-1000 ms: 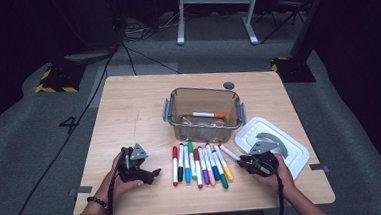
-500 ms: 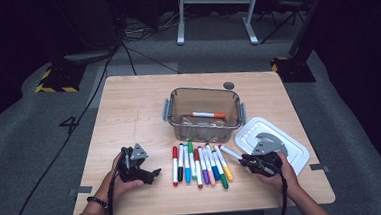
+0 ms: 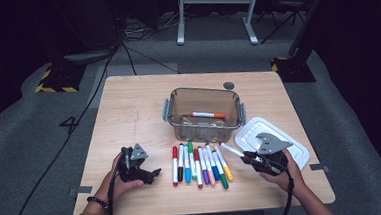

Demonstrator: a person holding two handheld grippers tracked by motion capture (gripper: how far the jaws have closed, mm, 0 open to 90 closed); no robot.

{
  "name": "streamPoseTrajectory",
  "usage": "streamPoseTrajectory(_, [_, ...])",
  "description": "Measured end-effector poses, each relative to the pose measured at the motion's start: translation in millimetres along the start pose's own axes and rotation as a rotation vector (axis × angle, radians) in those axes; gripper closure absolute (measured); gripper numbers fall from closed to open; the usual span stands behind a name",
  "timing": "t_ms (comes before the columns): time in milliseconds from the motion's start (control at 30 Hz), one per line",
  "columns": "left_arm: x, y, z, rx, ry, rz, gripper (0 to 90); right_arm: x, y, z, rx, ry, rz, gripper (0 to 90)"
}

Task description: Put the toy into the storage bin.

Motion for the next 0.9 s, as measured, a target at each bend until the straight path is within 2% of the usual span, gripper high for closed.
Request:
streamPoseTrajectory(200, [0.0,0.0,-0.1,0.0,0.0,0.0,6.2,-9.4,-18.5,10.3,-0.074,-0.075,-0.037,74.8])
streamPoseTrajectory(400, [0.0,0.0,0.0,0.0,0.0,0.0,6.2,-11.1,-33.0,15.9,-0.139,-0.111,-0.037,74.8])
streamPoseTrajectory(600, [0.0,0.0,0.0,0.0,0.0,0.0,6.2,-16.6,-56.0,12.9,-0.169,-0.134,-0.059,74.8])
streamPoseTrajectory(900, [0.0,0.0,0.0,0.0,0.0,0.0,6.2,-23.6,-92.4,-0.4,-0.196,-0.141,-0.091,74.8])
Point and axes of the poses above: each handheld gripper's, and its own axes: x roughly forward along the jaws, y roughly out of its underside, z roughly to its left, the point moved 3 cm from there along x, roughly forward along the jaws, and after that the axes turned 8 degrees about -y, right-handed, at the moved point
